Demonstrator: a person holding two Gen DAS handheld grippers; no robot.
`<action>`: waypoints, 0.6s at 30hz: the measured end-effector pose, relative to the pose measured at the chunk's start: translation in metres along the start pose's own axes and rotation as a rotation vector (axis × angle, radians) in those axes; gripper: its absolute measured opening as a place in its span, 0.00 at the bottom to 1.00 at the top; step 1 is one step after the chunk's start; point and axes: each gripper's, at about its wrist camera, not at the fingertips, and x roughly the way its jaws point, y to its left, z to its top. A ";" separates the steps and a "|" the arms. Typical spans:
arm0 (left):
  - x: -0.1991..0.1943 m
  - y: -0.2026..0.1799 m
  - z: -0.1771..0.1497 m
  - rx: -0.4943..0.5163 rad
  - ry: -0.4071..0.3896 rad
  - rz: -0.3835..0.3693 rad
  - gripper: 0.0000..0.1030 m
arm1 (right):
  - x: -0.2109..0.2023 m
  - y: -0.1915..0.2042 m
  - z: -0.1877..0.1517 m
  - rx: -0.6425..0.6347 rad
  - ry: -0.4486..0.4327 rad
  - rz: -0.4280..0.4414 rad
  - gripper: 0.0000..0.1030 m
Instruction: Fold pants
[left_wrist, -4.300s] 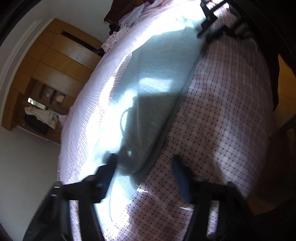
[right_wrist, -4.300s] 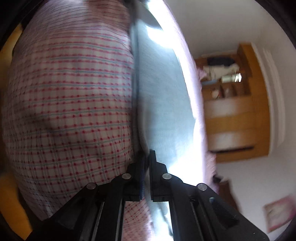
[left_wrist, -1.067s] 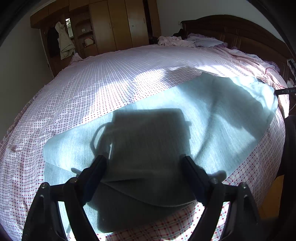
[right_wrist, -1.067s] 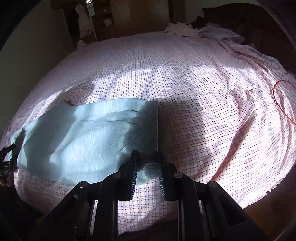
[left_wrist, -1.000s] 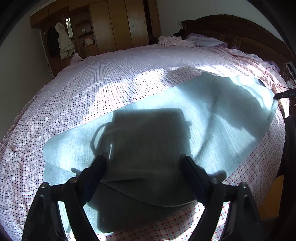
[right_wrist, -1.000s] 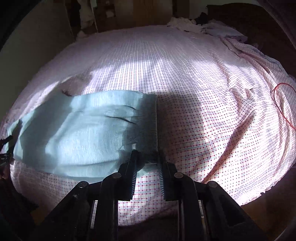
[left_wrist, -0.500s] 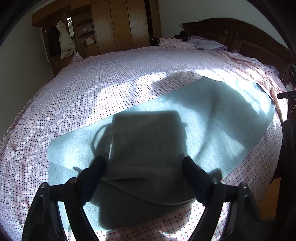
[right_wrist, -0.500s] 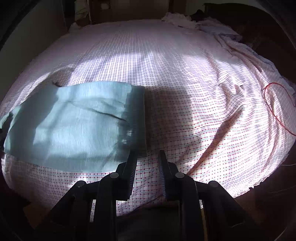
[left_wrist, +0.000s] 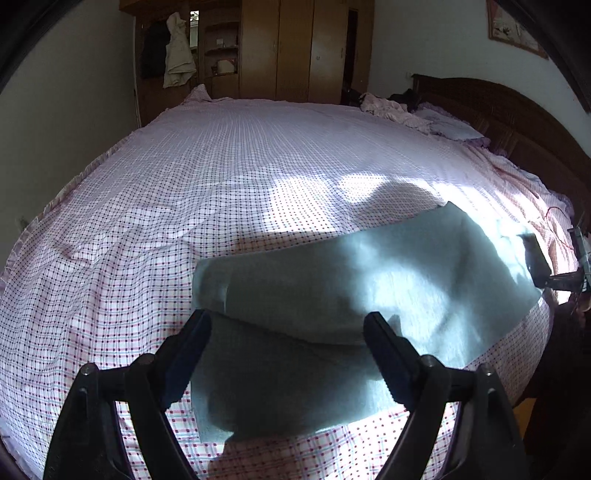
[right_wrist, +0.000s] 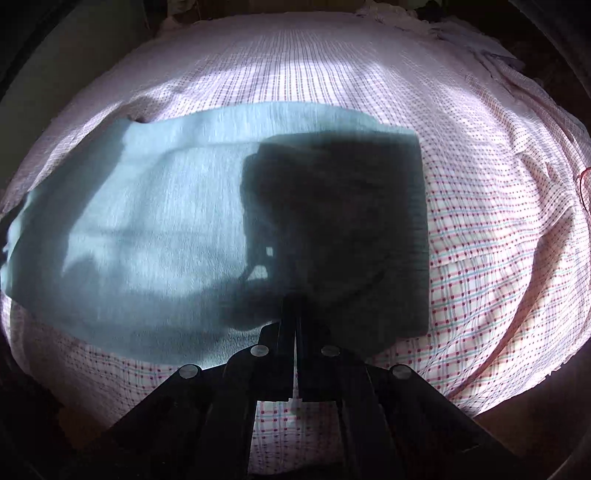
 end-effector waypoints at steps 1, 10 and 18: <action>0.001 0.001 0.001 -0.001 0.006 -0.008 0.85 | -0.005 0.000 0.000 0.005 -0.014 -0.002 0.00; -0.015 -0.009 0.014 0.071 -0.024 -0.014 0.85 | -0.049 0.024 0.007 -0.015 -0.150 0.017 0.00; -0.010 0.005 -0.002 0.025 0.018 -0.025 0.85 | -0.059 0.113 0.014 -0.268 -0.223 0.067 0.00</action>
